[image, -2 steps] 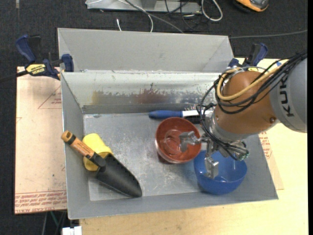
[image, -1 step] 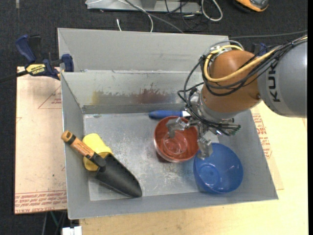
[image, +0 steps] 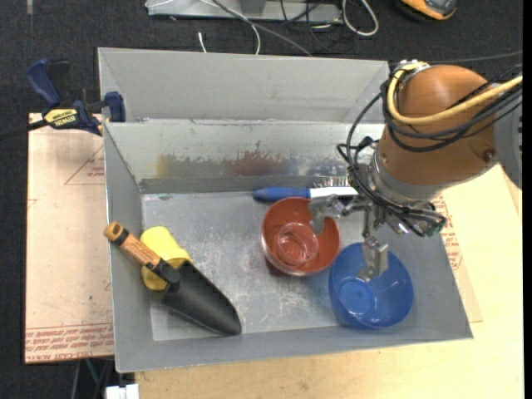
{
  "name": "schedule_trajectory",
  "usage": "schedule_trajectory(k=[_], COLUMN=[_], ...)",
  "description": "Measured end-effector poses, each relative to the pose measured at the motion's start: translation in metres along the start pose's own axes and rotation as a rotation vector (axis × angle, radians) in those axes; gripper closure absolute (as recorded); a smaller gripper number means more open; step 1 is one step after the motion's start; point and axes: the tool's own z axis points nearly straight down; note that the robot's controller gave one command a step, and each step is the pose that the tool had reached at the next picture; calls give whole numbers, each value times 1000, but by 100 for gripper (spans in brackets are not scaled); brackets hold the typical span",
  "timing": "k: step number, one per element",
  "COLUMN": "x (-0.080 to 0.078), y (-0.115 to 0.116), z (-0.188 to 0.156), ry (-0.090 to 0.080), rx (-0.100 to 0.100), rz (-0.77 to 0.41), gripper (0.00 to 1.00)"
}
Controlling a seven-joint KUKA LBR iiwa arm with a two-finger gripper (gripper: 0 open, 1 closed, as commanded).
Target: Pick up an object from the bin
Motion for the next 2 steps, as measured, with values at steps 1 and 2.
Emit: schedule_trajectory(k=[1,2], x=[-18,-8], y=[-7,7], z=[87,107], ry=[-8,-2], rx=[4,0], rz=[-88,-81], gripper=[0,0])
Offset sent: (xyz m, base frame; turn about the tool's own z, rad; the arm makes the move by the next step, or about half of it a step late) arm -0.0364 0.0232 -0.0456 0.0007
